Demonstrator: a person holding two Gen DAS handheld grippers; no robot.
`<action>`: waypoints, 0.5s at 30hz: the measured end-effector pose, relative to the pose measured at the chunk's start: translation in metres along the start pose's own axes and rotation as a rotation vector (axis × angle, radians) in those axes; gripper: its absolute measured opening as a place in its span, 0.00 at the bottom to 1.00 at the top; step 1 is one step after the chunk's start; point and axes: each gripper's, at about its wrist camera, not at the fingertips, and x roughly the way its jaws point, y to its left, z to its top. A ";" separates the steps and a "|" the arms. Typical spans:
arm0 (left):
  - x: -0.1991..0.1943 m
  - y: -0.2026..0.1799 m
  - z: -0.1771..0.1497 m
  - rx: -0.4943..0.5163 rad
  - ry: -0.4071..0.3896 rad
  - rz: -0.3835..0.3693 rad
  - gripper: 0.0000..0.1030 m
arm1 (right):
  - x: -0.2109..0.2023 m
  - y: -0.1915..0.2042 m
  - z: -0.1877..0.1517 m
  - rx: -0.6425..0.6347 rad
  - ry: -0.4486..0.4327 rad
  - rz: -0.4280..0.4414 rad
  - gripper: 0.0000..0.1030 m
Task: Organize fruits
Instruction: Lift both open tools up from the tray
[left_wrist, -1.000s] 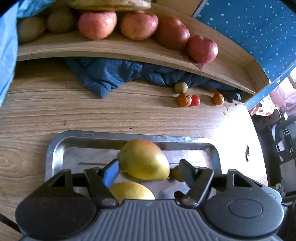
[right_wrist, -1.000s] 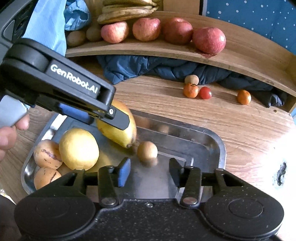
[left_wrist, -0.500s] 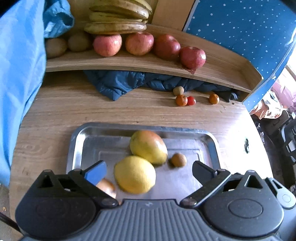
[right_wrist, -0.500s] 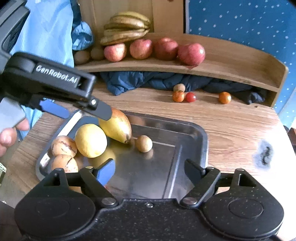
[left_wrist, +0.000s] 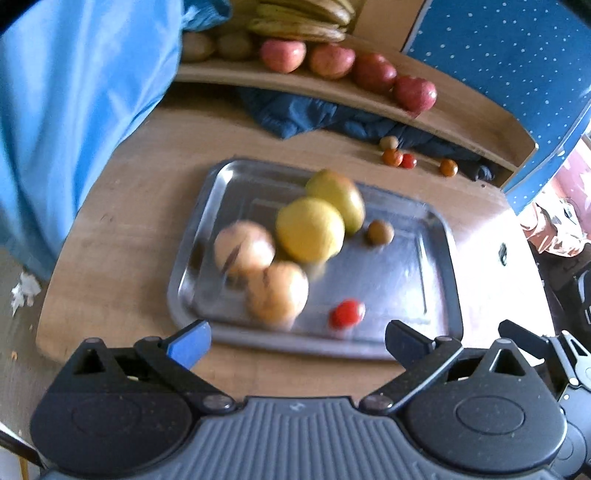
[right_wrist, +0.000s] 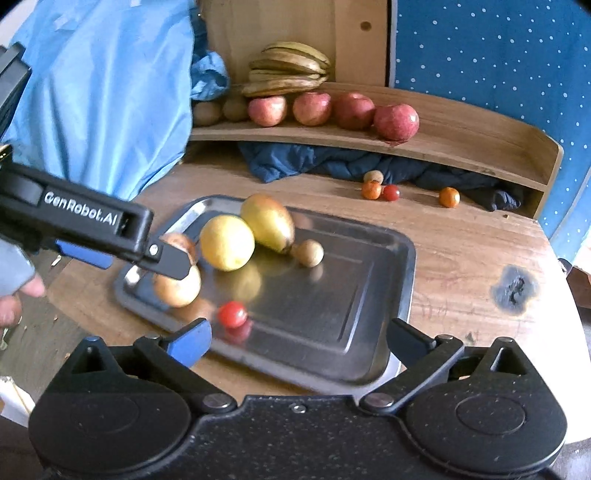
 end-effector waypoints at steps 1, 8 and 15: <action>-0.002 0.002 -0.005 -0.006 0.001 0.004 0.99 | -0.003 0.002 -0.004 -0.002 -0.001 0.001 0.98; -0.010 0.000 -0.025 -0.006 0.010 0.026 0.99 | -0.025 0.003 -0.023 0.011 -0.031 -0.022 0.99; -0.002 -0.016 -0.032 0.024 0.054 0.045 0.99 | -0.040 -0.013 -0.036 0.058 -0.030 -0.085 0.99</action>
